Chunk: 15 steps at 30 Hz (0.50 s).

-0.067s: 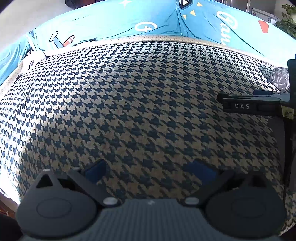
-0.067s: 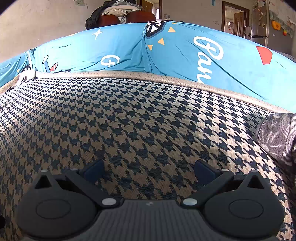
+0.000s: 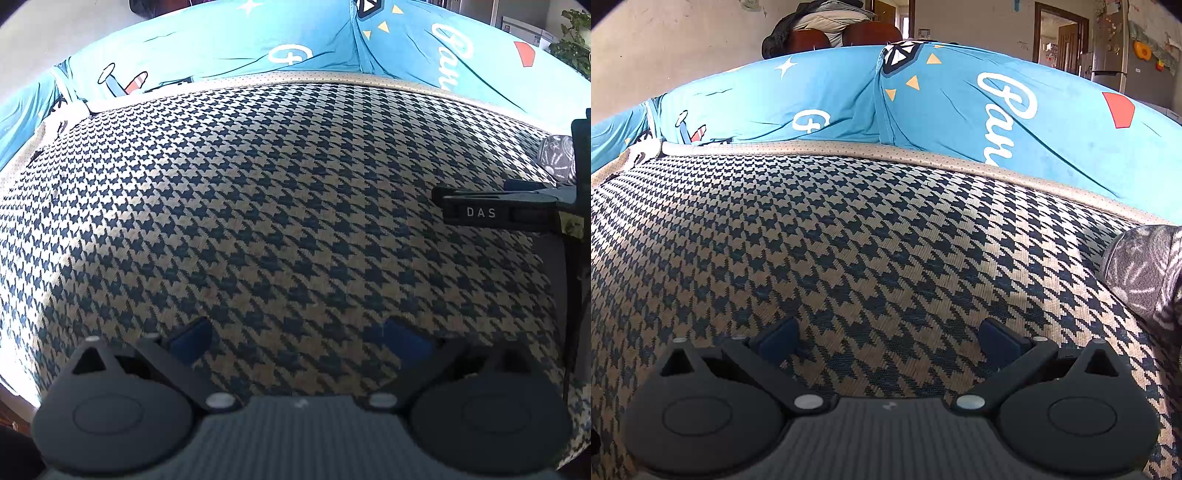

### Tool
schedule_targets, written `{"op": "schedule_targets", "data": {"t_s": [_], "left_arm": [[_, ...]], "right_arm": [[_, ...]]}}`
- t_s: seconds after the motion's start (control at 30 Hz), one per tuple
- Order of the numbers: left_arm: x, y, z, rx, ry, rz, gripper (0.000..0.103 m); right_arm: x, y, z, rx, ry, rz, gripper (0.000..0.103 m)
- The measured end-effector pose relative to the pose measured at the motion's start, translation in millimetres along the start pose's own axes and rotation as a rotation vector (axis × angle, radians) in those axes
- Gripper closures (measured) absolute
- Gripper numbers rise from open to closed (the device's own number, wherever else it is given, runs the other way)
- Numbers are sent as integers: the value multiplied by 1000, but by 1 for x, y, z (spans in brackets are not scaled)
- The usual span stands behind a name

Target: Fold clothes

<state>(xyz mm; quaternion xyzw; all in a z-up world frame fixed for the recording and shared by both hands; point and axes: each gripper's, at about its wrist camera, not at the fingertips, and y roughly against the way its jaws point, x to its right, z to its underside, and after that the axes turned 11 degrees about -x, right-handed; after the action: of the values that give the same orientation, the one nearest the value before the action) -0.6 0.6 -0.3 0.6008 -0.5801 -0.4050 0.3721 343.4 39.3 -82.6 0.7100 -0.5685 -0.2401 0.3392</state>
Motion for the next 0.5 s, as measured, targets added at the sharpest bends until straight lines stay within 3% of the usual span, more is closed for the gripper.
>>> {"op": "schedule_targets", "data": {"t_s": [0.5], "left_arm": [[16, 4, -6, -19, 11, 15, 0]], "right_arm": [[0, 0, 0, 0, 0, 0, 0]]}}
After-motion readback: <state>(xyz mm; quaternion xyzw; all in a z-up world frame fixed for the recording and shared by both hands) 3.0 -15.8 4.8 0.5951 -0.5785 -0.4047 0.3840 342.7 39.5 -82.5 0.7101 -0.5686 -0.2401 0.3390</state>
